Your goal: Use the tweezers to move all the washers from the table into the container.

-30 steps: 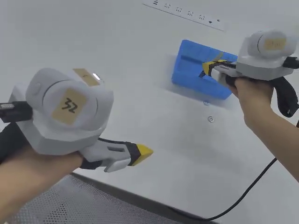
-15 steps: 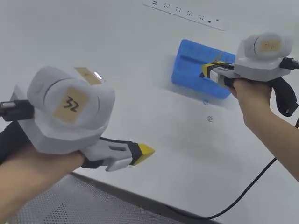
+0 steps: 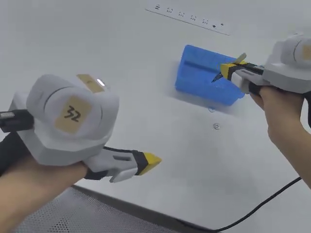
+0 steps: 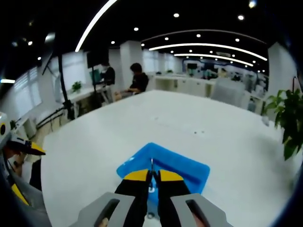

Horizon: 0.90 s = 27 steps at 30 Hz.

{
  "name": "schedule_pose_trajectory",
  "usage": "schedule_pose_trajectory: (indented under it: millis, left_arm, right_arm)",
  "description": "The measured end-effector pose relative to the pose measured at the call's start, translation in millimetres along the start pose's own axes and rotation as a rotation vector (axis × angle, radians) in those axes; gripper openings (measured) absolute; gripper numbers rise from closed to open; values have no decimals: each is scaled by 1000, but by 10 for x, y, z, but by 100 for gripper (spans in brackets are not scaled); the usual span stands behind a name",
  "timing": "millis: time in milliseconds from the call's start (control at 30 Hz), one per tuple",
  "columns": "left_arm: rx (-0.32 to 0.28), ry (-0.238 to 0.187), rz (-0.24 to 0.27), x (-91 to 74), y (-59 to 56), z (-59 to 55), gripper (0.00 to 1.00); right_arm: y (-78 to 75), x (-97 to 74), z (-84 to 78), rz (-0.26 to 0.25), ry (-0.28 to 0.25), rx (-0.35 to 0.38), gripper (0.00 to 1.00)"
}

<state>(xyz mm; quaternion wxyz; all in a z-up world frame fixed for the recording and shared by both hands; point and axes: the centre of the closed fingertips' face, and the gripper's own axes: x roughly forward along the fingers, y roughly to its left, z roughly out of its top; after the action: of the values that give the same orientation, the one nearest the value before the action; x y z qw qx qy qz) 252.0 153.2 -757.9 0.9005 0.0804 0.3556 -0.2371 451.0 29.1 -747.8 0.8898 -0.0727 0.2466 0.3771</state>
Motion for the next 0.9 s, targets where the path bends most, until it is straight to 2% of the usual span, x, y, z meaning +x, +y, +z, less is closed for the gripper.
schedule_pose_trajectory:
  millis: [167, 367, 667, 900]
  left_arm:
    - [7, -3, -6, 6, -29, 23, 97]
    - [10, -9, -1, -2, -24, 49, 97]
    - [6, -6, 3, 1, -17, 22, 97]
    - [7, -3, 9, 9, 12, 11, 96]
  right_arm:
    - [106, -193, -6, -4, -13, -6, 2]
    - [193, -297, -82, -7, -6, -8, 2]
    - [175, -273, -363, -43, 47, -6, 2]
    - [115, -191, -594, -57, 85, 51, 3]
